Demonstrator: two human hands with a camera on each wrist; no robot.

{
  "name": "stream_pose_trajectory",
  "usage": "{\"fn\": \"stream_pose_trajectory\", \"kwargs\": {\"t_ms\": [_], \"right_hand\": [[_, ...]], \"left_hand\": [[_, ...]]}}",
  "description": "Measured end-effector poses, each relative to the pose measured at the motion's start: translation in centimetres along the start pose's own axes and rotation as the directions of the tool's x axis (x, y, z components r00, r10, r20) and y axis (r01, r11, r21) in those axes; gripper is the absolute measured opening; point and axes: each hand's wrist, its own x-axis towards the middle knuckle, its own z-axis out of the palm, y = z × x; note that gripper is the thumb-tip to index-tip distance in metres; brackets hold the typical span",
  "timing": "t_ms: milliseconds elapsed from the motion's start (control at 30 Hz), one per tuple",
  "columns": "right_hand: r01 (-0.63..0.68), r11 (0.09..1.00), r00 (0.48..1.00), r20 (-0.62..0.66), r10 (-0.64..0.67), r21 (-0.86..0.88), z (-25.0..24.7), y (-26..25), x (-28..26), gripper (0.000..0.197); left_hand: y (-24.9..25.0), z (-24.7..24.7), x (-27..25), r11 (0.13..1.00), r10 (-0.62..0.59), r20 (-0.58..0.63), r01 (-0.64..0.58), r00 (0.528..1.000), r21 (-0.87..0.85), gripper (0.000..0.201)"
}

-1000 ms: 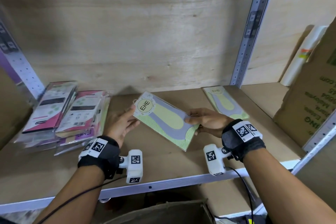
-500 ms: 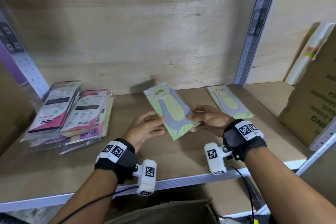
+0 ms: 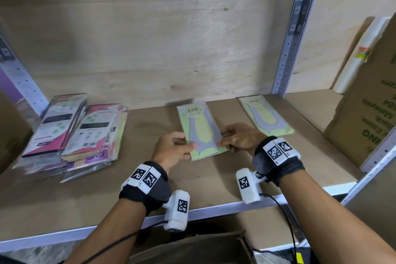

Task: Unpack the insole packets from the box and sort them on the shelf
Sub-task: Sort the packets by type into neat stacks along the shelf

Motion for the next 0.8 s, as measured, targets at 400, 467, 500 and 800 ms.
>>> {"fn": "stream_pose_trajectory", "kwargs": {"t_ms": [400,467,500,800], "right_hand": [[-0.098,0.994,0.993,-0.053,0.101,0.051,-0.4,0.5,0.0,0.021],[-0.115,0.982,0.989,-0.073,0.127,0.152,-0.3,0.6,0.2,0.025],[-0.121,0.974,0.987,-0.081,0.139,0.189,-0.2,0.6,0.4,0.028],[-0.123,0.987,0.985,-0.112,0.134,0.102,-0.2,1.3,1.0,0.029]], "left_hand": [[0.8,0.2,0.3,0.995,-0.086,0.041,0.083,0.995,0.056,0.055],[0.7,0.5,0.2,0.994,-0.097,0.043,0.095,0.994,0.047,0.046],[0.7,0.6,0.2,0.994,-0.109,0.038,0.108,0.993,0.033,0.039],[0.7,1.1,0.7,0.981,-0.192,0.003,0.192,0.981,-0.013,0.018]]}}
